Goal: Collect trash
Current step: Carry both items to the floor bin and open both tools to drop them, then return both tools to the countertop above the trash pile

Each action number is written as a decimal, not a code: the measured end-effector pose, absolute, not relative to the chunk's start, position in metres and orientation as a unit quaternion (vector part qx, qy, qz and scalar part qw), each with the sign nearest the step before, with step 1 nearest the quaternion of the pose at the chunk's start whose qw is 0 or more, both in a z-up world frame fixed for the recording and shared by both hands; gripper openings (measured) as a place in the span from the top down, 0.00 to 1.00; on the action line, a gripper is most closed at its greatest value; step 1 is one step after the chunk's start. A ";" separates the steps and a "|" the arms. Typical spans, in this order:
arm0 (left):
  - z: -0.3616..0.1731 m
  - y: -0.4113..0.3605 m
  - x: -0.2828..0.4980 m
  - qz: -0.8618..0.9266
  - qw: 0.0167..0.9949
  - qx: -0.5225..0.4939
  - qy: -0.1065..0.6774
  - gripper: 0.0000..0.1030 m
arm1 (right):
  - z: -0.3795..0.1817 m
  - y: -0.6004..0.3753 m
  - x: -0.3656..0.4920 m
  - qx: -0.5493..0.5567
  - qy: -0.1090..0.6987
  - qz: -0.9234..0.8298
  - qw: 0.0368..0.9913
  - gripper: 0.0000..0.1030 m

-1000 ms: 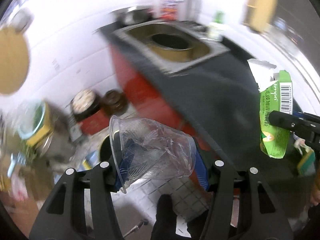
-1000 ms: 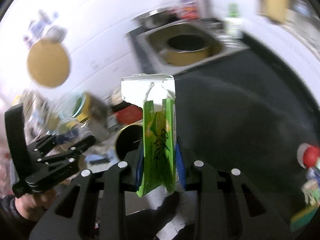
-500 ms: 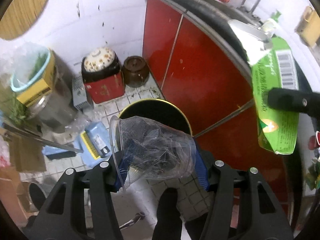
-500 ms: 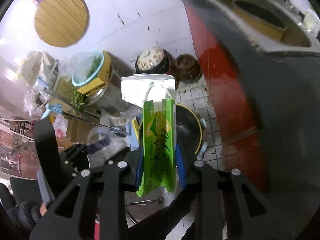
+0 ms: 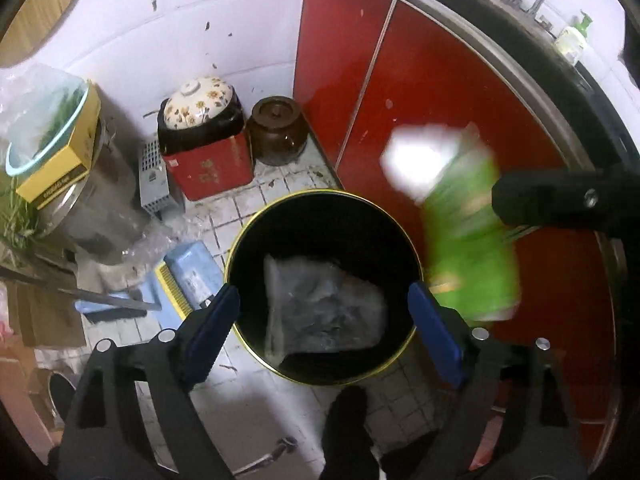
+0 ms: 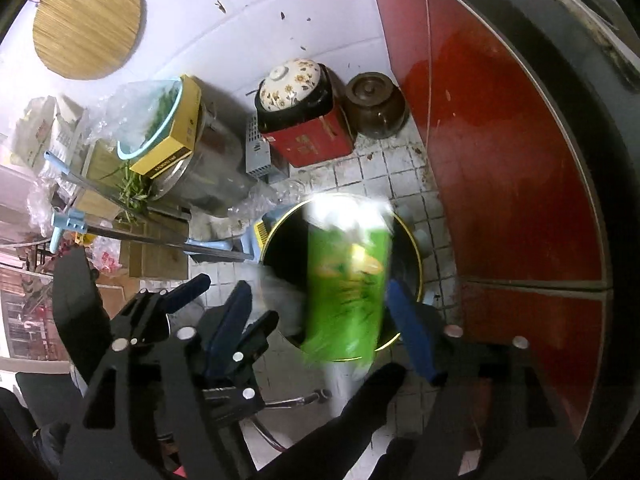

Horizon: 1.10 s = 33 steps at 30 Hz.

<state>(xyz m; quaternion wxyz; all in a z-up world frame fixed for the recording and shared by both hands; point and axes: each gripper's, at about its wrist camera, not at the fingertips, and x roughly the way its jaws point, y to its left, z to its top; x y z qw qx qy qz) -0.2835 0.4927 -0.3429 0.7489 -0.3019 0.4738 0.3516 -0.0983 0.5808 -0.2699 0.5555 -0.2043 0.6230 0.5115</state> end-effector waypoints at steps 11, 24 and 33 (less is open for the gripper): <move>-0.287 0.477 -0.291 0.348 0.762 -0.279 0.470 0.18 | -0.212 0.521 -0.066 -0.171 0.612 0.493 0.594 0.28; -0.125 0.320 -0.130 0.162 0.867 -0.121 0.455 0.06 | -0.060 0.233 0.025 -0.050 0.540 0.310 0.781 0.13; -0.080 0.136 0.003 -0.050 0.897 -0.030 0.439 0.06 | -0.011 -0.014 0.038 0.035 0.499 0.074 0.863 0.13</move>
